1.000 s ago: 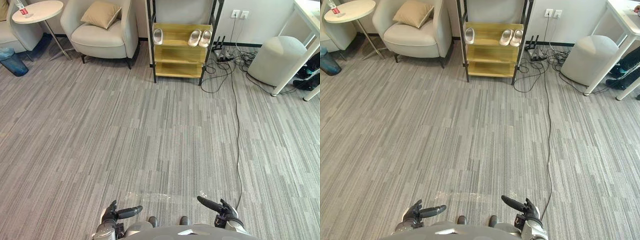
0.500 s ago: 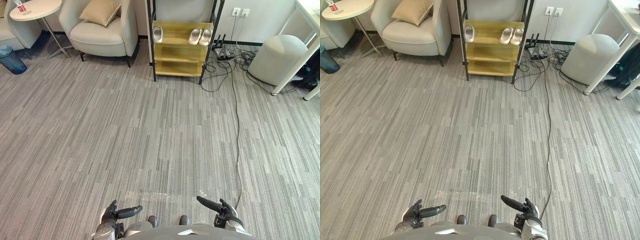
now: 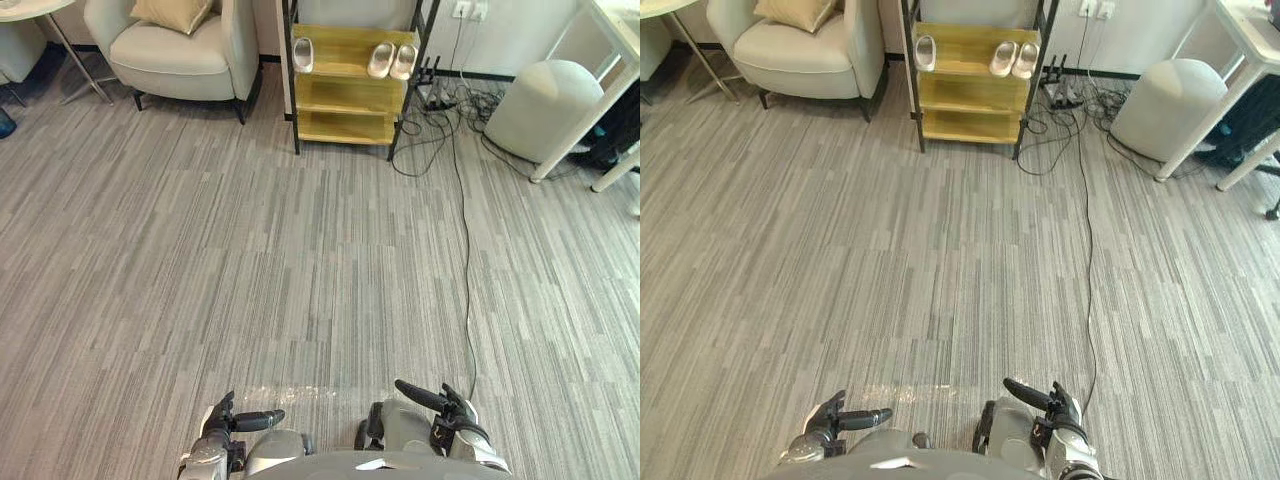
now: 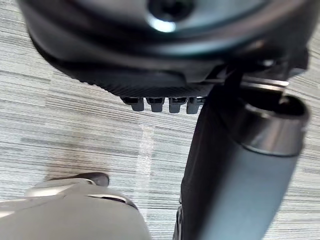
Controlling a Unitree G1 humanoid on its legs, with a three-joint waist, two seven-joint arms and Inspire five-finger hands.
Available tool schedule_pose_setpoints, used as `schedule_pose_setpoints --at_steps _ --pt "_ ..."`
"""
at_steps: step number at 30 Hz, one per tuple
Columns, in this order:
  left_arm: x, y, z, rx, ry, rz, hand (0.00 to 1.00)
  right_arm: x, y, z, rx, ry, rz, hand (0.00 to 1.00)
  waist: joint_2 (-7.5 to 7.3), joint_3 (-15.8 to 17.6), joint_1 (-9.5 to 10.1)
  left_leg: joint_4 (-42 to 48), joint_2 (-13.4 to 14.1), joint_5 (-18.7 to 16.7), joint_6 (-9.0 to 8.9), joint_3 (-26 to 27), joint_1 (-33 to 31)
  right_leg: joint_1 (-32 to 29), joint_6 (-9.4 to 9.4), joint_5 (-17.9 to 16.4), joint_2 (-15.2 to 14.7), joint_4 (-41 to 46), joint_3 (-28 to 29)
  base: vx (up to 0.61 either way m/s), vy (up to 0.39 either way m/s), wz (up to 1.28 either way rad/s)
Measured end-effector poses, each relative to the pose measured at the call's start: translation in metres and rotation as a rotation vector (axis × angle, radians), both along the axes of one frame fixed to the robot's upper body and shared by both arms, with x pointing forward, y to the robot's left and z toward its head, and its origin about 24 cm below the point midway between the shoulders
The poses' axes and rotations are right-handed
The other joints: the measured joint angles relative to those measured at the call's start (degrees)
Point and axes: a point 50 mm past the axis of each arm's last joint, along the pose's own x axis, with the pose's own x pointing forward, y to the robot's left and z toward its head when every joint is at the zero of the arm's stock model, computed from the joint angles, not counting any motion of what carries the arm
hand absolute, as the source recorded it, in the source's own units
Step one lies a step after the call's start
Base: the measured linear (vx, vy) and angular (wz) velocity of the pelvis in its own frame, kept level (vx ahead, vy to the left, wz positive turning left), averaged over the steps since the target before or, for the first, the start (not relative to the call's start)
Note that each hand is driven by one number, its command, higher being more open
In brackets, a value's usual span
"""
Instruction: Organize the slippers on the shoe rack
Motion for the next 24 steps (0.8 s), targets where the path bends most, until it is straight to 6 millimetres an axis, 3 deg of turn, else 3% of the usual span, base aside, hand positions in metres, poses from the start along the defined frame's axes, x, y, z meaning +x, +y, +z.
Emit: schedule_pose_setpoints --at_steps 2,3,4,5,6,7,8,9,10,13,14,15,16,18,19,20,21,22,24 --pt "0.003 -0.006 0.000 -0.012 -0.008 0.000 1.00 0.010 -0.004 0.004 -0.011 -0.030 0.001 1.00 1.40 0.77 -0.83 -3.46 2.17 0.03 -1.29 -1.32 3.07 -3.10 -0.33 0.67 1.88 -7.03 -0.74 0.51 -0.140 0.46" --pt "0.002 -0.007 -0.001 -0.015 -0.004 0.003 1.00 0.012 -0.005 0.006 -0.017 -0.040 0.006 1.00 1.74 0.87 -1.18 -4.16 2.87 -0.31 -2.75 -1.95 4.35 -3.50 -1.26 3.24 2.83 -11.55 -0.77 0.48 -0.160 0.54" --pt "0.000 -0.004 -0.001 -0.012 0.000 0.008 1.00 0.009 -0.004 0.005 -0.013 -0.035 0.001 1.00 0.84 0.47 -1.20 -3.47 2.94 -1.18 -4.31 -2.36 5.34 -3.39 -3.59 8.93 2.75 -14.62 -0.71 0.55 -0.210 0.48" --pt "-0.001 -0.004 -0.002 -0.010 0.008 0.016 1.00 0.010 -0.005 0.005 -0.011 -0.037 -0.009 1.00 1.50 0.45 -1.34 -2.01 3.80 -2.05 -5.71 -3.14 5.98 -2.42 -5.39 10.38 3.09 -13.71 -1.24 0.59 -0.234 0.33" --pt "0.001 -0.010 -0.002 -0.022 0.001 0.021 1.00 0.013 -0.006 0.006 -0.018 -0.041 -0.003 1.00 2.93 0.33 -1.07 1.99 5.39 -1.46 -6.90 -3.33 4.46 -1.35 -6.04 9.35 4.13 -13.99 -2.45 0.60 -0.249 0.24" --pt "0.003 -0.012 -0.002 -0.032 -0.009 0.037 1.00 0.013 -0.007 0.006 -0.021 -0.045 -0.003 1.00 3.02 0.28 -1.10 6.48 5.70 -0.46 -8.06 -3.30 2.50 -0.13 -6.22 8.34 4.44 -15.16 -2.72 0.60 -0.247 0.18" --pt "0.007 -0.014 -0.001 -0.045 -0.026 0.060 1.00 0.014 -0.008 0.007 -0.024 -0.049 0.002 1.00 3.95 0.48 -1.03 19.68 7.07 3.35 -8.61 -3.51 -3.01 3.92 -6.57 7.91 5.80 -19.11 -3.29 0.48 -0.199 0.15" --pt "0.007 -0.014 -0.001 -0.048 -0.029 0.069 1.00 0.013 -0.006 0.006 -0.021 -0.045 0.007 1.00 4.16 0.60 -0.94 24.31 7.61 4.90 -8.06 -3.58 -4.83 5.58 -6.68 7.83 6.25 -20.68 -3.33 0.69 -0.272 0.09" --pt "0.010 -0.016 0.000 -0.063 -0.048 0.107 1.00 0.010 -0.005 0.005 -0.021 -0.032 0.017 1.00 4.62 1.14 -0.65 39.16 10.01 6.21 -7.56 -2.53 -10.25 11.91 -7.05 7.57 7.90 -25.15 -3.32 0.55 -0.208 0.03" --pt "0.025 -0.013 0.007 -0.066 -0.126 0.135 1.00 0.009 0.000 0.003 -0.011 -0.027 0.010 1.00 3.18 2.51 0.71 50.28 12.71 4.91 -5.69 1.48 -17.70 20.87 -7.47 7.23 8.56 -30.42 -2.24 0.45 -0.131 -0.10" --pt "0.034 -0.015 0.012 -0.071 -0.164 0.130 1.00 0.011 0.002 0.004 -0.010 -0.036 0.006 1.00 2.22 3.07 1.50 49.59 12.41 4.23 -5.63 1.82 -22.48 23.58 -7.26 7.10 8.56 -33.05 -1.81 0.38 -0.046 -0.13" --pt "0.035 -0.015 0.012 -0.072 -0.171 0.129 1.00 0.012 0.002 0.005 -0.011 -0.039 0.005 1.00 2.18 3.10 1.55 49.15 12.30 4.10 -5.69 1.79 -23.18 23.97 -7.25 7.09 8.55 -33.47 -1.72 0.45 -0.002 -0.17" --pt "0.048 -0.020 0.017 -0.085 -0.212 0.123 1.00 0.016 0.002 0.006 -0.011 -0.047 -0.001 1.00 2.26 3.88 2.01 43.09 10.60 2.39 -6.19 1.70 -27.53 27.01 -7.20 7.07 8.41 -36.10 -1.35 0.46 0.076 -0.21" --pt "0.057 -0.022 0.020 -0.093 -0.239 0.117 1.00 0.018 0.006 0.006 0.005 -0.056 -0.023 1.00 1.55 4.45 2.70 29.06 6.53 2.87 -6.18 1.32 -29.85 29.56 -4.67 5.55 6.36 -37.21 -0.31 0.39 0.141 -0.32" --pt "0.058 -0.025 0.021 -0.098 -0.244 0.112 1.00 0.017 0.004 0.006 0.002 -0.054 -0.034 1.00 1.09 4.54 3.03 18.46 4.17 5.70 -6.52 0.06 -30.31 30.36 -2.98 3.94 5.37 -37.21 0.64 0.33 0.173 -0.49" --pt "0.057 -0.030 0.020 -0.115 -0.238 0.114 1.00 0.014 0.000 0.006 -0.009 -0.047 -0.036 1.00 2.55 3.93 3.67 10.72 3.13 13.90 -6.69 -1.94 -29.64 31.18 -1.26 2.20 5.68 -37.29 2.27 0.56 0.281 -0.64" --pt "0.056 -0.031 0.019 -0.118 -0.232 0.115 1.00 0.010 0.005 0.003 0.004 -0.022 -0.036 1.00 1.65 3.72 4.51 10.35 2.13 17.09 -2.97 -1.53 -28.73 31.67 -1.20 1.21 4.80 -37.18 4.11 0.39 0.196 -0.44" --pt "0.057 -0.028 0.020 -0.107 -0.236 0.107 1.00 0.009 0.011 0.001 0.021 -0.016 -0.034 1.00 0.24 3.32 4.22 10.11 0.94 16.20 -2.87 -1.16 -28.69 31.46 -1.54 1.04 3.50 -36.96 4.58 0.50 0.199 -0.14" --pt "0.061 -0.022 0.021 -0.098 -0.237 0.103 1.00 0.005 0.021 -0.001 0.049 -0.004 -0.036 1.00 -1.27 3.35 4.31 14.30 -0.34 13.02 -0.34 -0.10 -28.69 31.06 -1.08 1.02 1.45 -32.65 7.15 0.47 0.157 0.02"
